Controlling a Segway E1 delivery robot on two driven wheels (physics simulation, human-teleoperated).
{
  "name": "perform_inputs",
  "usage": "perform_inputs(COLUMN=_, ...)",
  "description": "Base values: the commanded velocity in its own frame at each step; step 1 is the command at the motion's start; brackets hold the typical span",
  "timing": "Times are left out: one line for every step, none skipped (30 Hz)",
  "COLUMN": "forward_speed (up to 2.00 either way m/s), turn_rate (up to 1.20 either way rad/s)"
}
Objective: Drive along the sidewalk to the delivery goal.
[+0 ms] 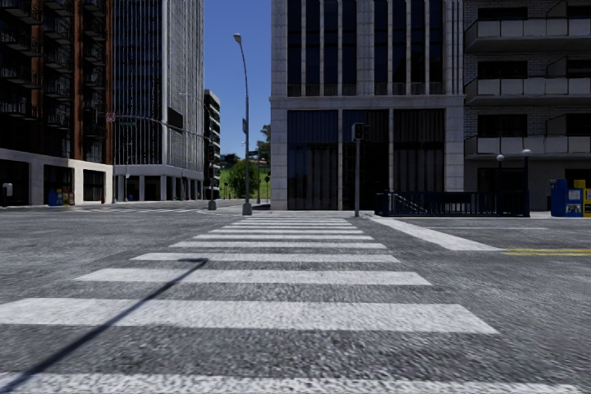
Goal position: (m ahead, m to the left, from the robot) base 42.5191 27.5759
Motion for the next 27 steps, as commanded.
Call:
perform_inputs(forward_speed=2.00, turn_rate=0.00)
perform_inputs(forward_speed=2.00, turn_rate=0.00)
perform_inputs(forward_speed=2.00, turn_rate=0.00)
perform_inputs(forward_speed=2.00, turn_rate=0.00)
perform_inputs(forward_speed=2.00, turn_rate=0.00)
perform_inputs(forward_speed=2.00, turn_rate=0.00)
perform_inputs(forward_speed=2.00, turn_rate=0.00)
perform_inputs(forward_speed=2.00, turn_rate=0.00)
perform_inputs(forward_speed=2.00, turn_rate=0.00)
perform_inputs(forward_speed=2.00, turn_rate=0.00)
perform_inputs(forward_speed=2.00, turn_rate=0.00)
perform_inputs(forward_speed=2.00, turn_rate=0.00)
perform_inputs(forward_speed=2.00, turn_rate=0.00)
perform_inputs(forward_speed=2.00, turn_rate=0.00)
perform_inputs(forward_speed=2.00, turn_rate=0.00)
perform_inputs(forward_speed=2.00, turn_rate=0.00)
perform_inputs(forward_speed=2.00, turn_rate=0.00)
perform_inputs(forward_speed=2.00, turn_rate=0.00)
perform_inputs(forward_speed=2.00, turn_rate=0.00)
perform_inputs(forward_speed=2.00, turn_rate=0.00)
perform_inputs(forward_speed=2.00, turn_rate=0.00)
perform_inputs(forward_speed=2.00, turn_rate=0.00)
perform_inputs(forward_speed=2.00, turn_rate=0.00)
perform_inputs(forward_speed=2.00, turn_rate=0.00)
perform_inputs(forward_speed=2.00, turn_rate=0.00)
perform_inputs(forward_speed=2.00, turn_rate=0.00)
perform_inputs(forward_speed=2.00, turn_rate=0.00)
